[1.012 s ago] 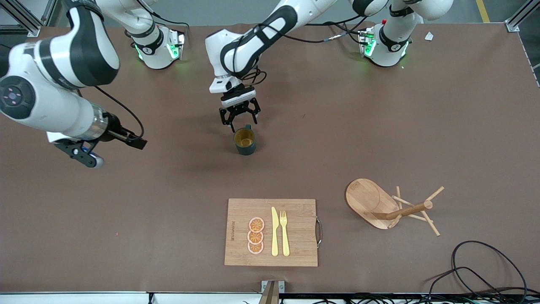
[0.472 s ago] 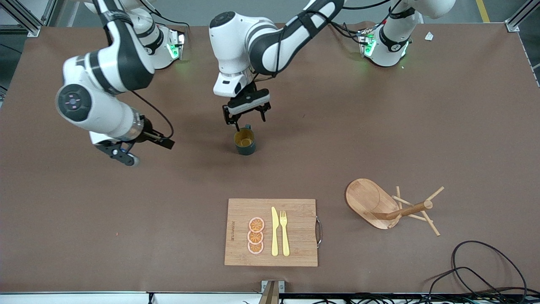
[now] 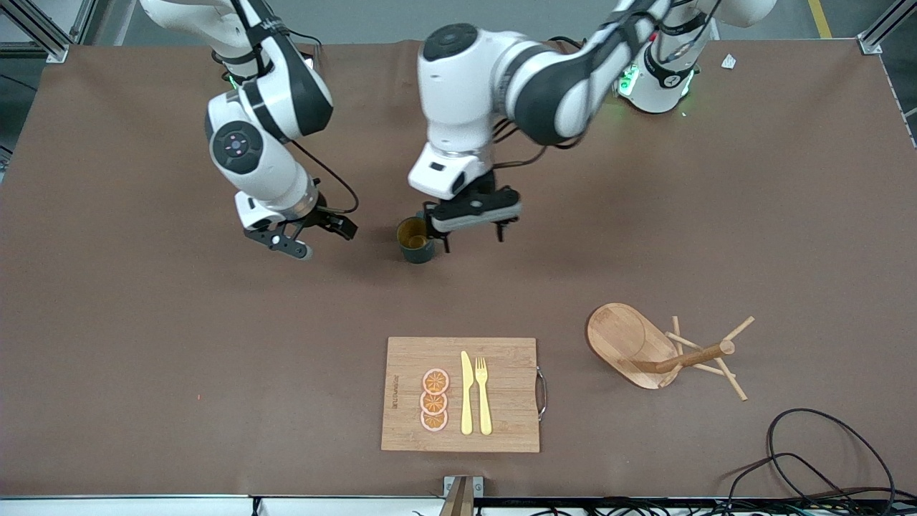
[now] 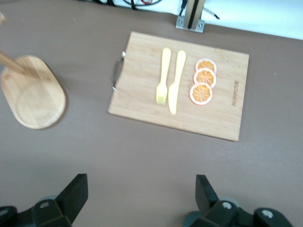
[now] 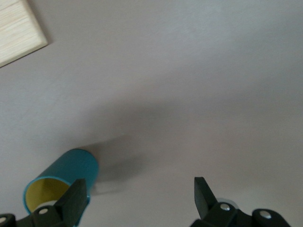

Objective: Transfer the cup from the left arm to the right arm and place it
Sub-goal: 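Grasp the mug rim with the right gripper while the left gripper holds, then release the mug from the left gripper and withdraw it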

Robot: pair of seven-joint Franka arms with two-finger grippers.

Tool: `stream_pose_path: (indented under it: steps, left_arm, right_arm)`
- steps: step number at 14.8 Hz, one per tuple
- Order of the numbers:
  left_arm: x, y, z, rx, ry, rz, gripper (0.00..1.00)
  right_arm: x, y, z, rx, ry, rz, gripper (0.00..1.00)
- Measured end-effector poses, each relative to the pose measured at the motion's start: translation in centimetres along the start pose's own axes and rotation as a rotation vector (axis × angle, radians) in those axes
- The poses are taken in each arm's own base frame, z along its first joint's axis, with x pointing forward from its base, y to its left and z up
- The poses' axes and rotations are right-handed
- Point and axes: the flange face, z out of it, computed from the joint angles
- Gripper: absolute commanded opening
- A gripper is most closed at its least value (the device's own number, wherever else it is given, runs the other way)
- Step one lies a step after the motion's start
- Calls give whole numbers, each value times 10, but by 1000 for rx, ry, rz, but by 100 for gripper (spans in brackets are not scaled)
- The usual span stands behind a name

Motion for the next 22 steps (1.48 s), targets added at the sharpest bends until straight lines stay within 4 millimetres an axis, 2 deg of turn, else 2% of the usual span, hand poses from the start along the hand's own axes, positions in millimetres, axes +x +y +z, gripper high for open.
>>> stream_pose_path:
  steps: [3,5,6,8,10,12,16,18,22]
  left_arm:
    - [52,-59,-26,9,-56,86,100]
    - [89,-104,-36,3,-77,133,100]
    - [105,-127,-38,12,-91,161,100]
    - [128,-166,-39,23,-123,203,100]
    - [147,-202,-40,30,-148,254,100]
    - [161,-233,-41,43,-170,296,100]
    - [173,-276,-50,62,-213,384,100]
    - [179,-302,-56,52,-242,412,100]
    - [188,-346,-58,-1,-304,426,100]
  right_arm:
    - [-35,-23,17,21,25,-25,100]
    - [-49,-35,29,31,35,-14,100]
    - [-54,-40,35,34,39,-11,97]
    - [-57,-44,49,30,39,-13,81]
    - [-55,-47,58,25,37,-14,71]
    - [-53,-53,62,24,37,-17,71]
    - [-53,-75,74,25,40,-11,70]
    - [-58,-85,81,21,38,-15,56]
    - [-58,-88,94,15,37,-18,29]
